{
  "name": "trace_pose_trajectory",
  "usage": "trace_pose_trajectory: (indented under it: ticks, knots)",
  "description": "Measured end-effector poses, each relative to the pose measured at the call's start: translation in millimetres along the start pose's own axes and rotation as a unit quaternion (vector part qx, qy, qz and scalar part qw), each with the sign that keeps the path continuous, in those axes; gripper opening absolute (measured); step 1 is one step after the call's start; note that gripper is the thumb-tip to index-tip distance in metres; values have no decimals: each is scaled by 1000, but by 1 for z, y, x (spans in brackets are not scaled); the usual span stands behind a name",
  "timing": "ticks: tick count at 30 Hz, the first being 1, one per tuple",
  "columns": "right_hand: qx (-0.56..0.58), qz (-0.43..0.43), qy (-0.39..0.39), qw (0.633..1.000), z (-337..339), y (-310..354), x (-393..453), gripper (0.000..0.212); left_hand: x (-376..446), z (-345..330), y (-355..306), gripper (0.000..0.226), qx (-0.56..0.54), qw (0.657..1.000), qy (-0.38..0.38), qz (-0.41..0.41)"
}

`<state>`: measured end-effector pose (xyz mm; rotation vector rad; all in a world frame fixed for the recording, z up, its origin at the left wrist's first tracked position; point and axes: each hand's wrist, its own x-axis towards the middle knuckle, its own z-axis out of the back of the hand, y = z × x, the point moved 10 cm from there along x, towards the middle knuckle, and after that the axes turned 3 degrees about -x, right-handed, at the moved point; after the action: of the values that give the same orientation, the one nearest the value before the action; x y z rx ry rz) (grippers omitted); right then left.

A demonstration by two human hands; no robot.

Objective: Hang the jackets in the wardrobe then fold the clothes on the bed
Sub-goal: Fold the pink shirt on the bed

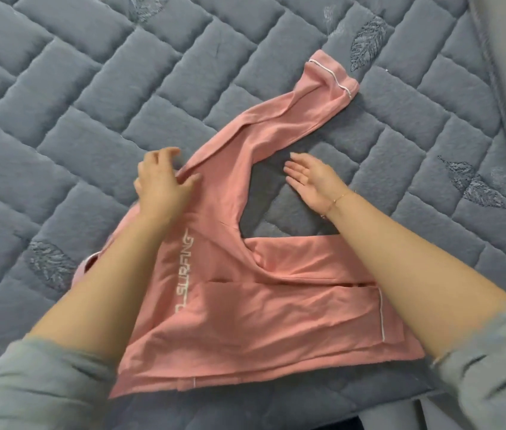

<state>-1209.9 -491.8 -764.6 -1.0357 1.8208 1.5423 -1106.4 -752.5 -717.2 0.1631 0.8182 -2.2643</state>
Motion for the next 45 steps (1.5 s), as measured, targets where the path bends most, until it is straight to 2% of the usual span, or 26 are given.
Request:
trace_pose_trajectory:
  ticks: [2, 4, 6, 10, 12, 14, 16, 17, 20, 22, 24, 25, 27, 29, 32, 35, 37, 39, 41, 43, 45]
  knots:
    - [122, -3, 16, 992, -22, 10, 21, 22, 10, -23, 14, 71, 22, 996, 83, 13]
    - [198, 6, 14, 980, -30, 19, 35, 14, 13, -34, 22, 68, 9, 996, 91, -1]
    - [199, 17, -2, 980, -31, 29, 41, 19, 19, -33, 30, 53, -35, 998, 61, -8]
    - [225, 18, 4, 974, -43, 50, 48, 36, 32, -30, 46, 4, -97, 993, 57, 31]
    - [241, 43, -31, 969, -35, 64, 46, 27, 34, -29, 45, 8, -118, 988, 93, 32]
    - [259, 81, -48, 961, -24, 81, 34, 25, 28, -25, 41, 5, -212, 966, 145, 32]
    - [265, 105, -11, 958, -19, 94, 12, 31, 11, -15, 33, 9, -311, 928, 205, 23]
    - [256, 108, 16, 961, -16, 95, -3, 37, -2, -5, 27, 13, -322, 919, 226, -4]
    - [212, 105, 59, 970, -5, 72, -52, 57, -43, 17, 12, 19, -195, 937, 247, -152]
    - [218, 105, 60, 968, 8, 43, -87, 59, -81, 23, 4, 24, -141, 921, 270, -244]
    - [268, 90, 43, 958, 23, 1, -120, 61, -116, 26, 4, 42, -126, 896, 293, -308]
    - [295, 90, 33, 951, 30, -17, -136, 64, -126, 25, 11, 48, -112, 896, 301, -307]
    - [313, 110, 12, 943, 46, -49, -163, 58, -141, 21, 38, 58, -56, 906, 322, -267]
    - [312, 129, -8, 941, 57, -77, -189, 49, -150, 21, 64, 52, -15, 907, 344, -243]
    - [350, 109, -59, 928, 69, -123, -218, 59, -158, 27, 84, 52, 36, 904, 365, -220]
    - [367, 60, -93, 924, 70, -163, -239, 53, -168, 20, 99, 28, 157, 880, 397, -209]
    - [354, 51, -117, 927, 75, -175, -250, 45, -167, 16, 102, 26, 210, 872, 398, -192]
    - [345, 69, -163, 922, 92, -171, -257, 42, -160, 15, 102, 33, 238, 879, 378, -167]
    - [337, 123, -195, 913, 113, -152, -261, 38, -150, 15, 99, 40, 235, 898, 338, -156]
    - [332, 177, -184, 908, 129, -125, -258, 28, -140, 22, 93, 38, 214, 926, 265, -162]
    - [325, 167, -170, 915, 141, -111, -241, 23, -136, 27, 89, 29, 214, 941, 196, -171]
